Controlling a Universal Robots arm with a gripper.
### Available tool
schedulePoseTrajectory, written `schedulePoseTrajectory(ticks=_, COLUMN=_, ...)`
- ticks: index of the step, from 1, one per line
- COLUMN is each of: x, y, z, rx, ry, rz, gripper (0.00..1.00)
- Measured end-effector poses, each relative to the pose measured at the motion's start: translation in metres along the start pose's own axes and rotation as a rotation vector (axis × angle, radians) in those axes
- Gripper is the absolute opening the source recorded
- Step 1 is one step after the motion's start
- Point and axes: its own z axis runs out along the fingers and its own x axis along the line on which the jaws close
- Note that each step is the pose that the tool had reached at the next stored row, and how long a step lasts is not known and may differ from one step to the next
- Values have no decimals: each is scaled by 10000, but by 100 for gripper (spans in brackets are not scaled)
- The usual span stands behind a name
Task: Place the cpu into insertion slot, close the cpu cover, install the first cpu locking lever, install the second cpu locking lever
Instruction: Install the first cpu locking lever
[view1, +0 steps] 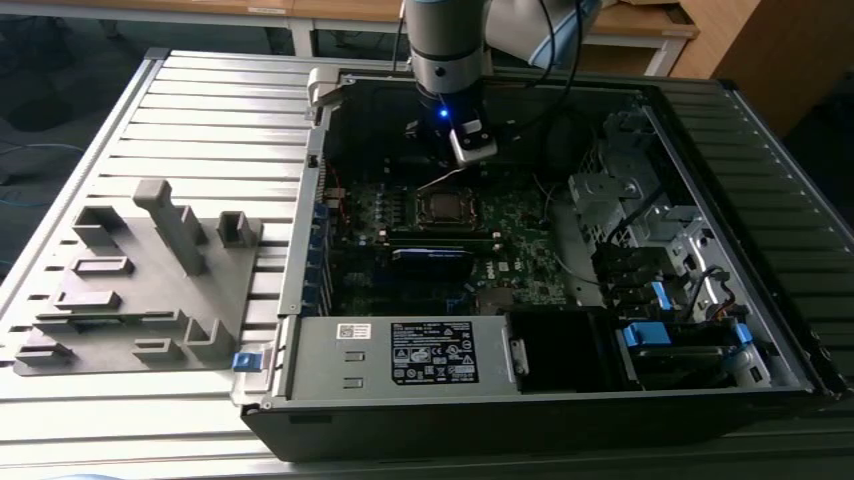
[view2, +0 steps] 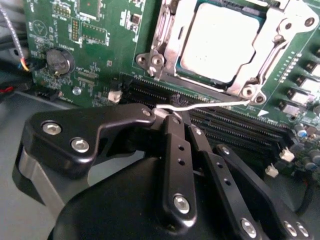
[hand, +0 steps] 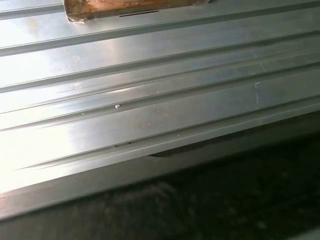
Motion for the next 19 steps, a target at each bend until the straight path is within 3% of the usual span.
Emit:
schedulePoseTrajectory(ticks=5, x=-12, y=12, z=-80, rx=-11, ry=3, rz=2, gripper=11)
schedulePoseTrajectory(ticks=10, x=-14, y=14, z=-90, rx=-18, ry=4, rz=3, gripper=11)
schedulePoseTrajectory(ticks=11, x=-14, y=14, z=-92, rx=-33, ry=10, rz=5, gripper=11)
schedulePoseTrajectory(ticks=14, x=-15, y=15, z=-99, rx=-209, ry=56, rz=36, gripper=11)
schedulePoseTrajectory(ticks=19, x=-25, y=26, z=-164, rx=-237, ry=61, rz=38, gripper=11)
